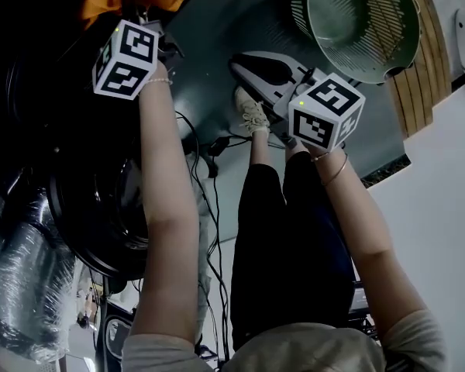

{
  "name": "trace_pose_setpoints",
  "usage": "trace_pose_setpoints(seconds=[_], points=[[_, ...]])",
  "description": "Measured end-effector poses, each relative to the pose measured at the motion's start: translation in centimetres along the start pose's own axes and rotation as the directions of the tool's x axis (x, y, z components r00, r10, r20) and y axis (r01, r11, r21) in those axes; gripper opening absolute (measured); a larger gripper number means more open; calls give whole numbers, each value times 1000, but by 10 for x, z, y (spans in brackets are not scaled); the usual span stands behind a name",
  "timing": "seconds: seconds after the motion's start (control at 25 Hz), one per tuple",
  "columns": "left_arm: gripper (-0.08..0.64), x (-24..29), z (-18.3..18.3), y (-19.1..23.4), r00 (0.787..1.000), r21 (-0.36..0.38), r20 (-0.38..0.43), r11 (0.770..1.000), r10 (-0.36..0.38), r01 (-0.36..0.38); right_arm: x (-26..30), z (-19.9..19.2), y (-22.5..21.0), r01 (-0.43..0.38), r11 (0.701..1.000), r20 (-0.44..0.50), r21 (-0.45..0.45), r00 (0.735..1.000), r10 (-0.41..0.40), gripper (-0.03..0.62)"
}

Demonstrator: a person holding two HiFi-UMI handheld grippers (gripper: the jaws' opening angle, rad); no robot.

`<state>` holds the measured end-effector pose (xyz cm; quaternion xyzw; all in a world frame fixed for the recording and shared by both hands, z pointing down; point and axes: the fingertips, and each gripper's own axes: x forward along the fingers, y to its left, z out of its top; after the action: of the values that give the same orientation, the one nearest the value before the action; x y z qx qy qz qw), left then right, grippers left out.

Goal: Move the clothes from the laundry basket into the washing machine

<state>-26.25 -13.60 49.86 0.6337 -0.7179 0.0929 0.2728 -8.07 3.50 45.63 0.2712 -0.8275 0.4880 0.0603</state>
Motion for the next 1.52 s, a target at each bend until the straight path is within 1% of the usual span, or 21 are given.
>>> trace_pose_setpoints(seconds=[0.12, 0.2, 0.36, 0.48, 0.56, 0.6, 0.64, 0.68, 0.72, 0.76, 0.84, 0.92, 0.96, 1.08, 1.2, 1.24, 1.32, 1.44, 1.48, 1.52], points=[[292, -14, -22, -19, 998, 46, -33, 998, -51, 53, -5, -6, -2, 10, 1000, -14, 6, 1000, -10, 51], [321, -16, -39, -28, 995, 55, -72, 996, -66, 70, -7, -7, -4, 19, 1000, -16, 10, 1000, -19, 51], [374, -6, -69, -41, 989, 86, -132, 993, -73, 85, -10, -9, -12, 35, 999, -7, 22, 999, -35, 48], [377, 11, -89, -37, 979, 159, -197, 984, -42, 75, -11, -9, -14, 36, 999, -9, 16, 999, -36, 47], [361, 22, -90, -31, 974, 209, -224, 976, -9, 57, -11, -7, -18, 40, 999, -12, 3, 999, -40, 46], [291, 24, -87, -31, 973, 221, -232, 973, -12, 65, -12, -6, -21, 44, 999, -13, -1, 999, -44, 46], [260, 23, -83, -31, 972, 225, -235, 971, -27, 82, -13, -6, -23, 49, 999, -13, -4, 999, -49, 43], [215, 21, -79, -31, 972, 229, -230, 969, -42, 96, -13, -5, -26, 53, 999, -13, -6, 999, -53, 41], [122, 17, -74, -30, 976, 232, -213, 968, -47, 97, -14, -4, -27, 55, 998, -13, -7, 998, -55, 40], [89, 14, -69, -26, 981, 233, -189, 968, -44, 88, -14, -3, -28, 55, 998, -15, -9, 998, -55, 40], [77, 12, -53, -18, 990, 246, -139, 967, -29, 63, -12, -1, -29, 53, 998, -16, -18, 998, -54, 38], [75, 17, -33, -11, 997, 280, -81, 959, -8, 30, -10, 4, -28, 46, 999, -8, -28, 999, -46, 38], [75, 22, -21, -9, 999, 284, -50, 959, -2, 17, -9, 7, -27, 38, 999, -1, -27, 999, -38, 37], [75, 42, 11, -2, 1000, 238, 23, 971, 5, -10, -3, 13, -23, 8, 1000, 16, -23, 1000, -8, 34], [77, 57, 36, 3, 997, 219, 69, 974, 41, -55, 2, 14, -19, -4, 1000, 15, -30, 1000, 5, 34], [77, 61, 41, 3, 997, 215, 71, 975, 44, -58, 3, 13, -18, -8, 999, 13, -31, 1000, 9, 34], [82, 69, 38, 0, 998, 202, 37, 978, 43, -50, 3, 11, -18, -12, 999, 4, -31, 1000, 12, 34], [144, 70, 19, -3, 999, 175, -18, 984, 39, -35, 4, 9, -21, -6, 1000, -4, -29, 1000, 6, 34], [167, 67, 13, -3, 999, 164, -22, 986, 37, -33, 3, 8, -21, -5, 1000, -3, -26, 1000, 5, 34], [207, 63, 8, -4, 999, 148, -17, 988, 35, -32, 2, 8, -21, -4, 1000, -1, -22, 1000, 4, 34]])
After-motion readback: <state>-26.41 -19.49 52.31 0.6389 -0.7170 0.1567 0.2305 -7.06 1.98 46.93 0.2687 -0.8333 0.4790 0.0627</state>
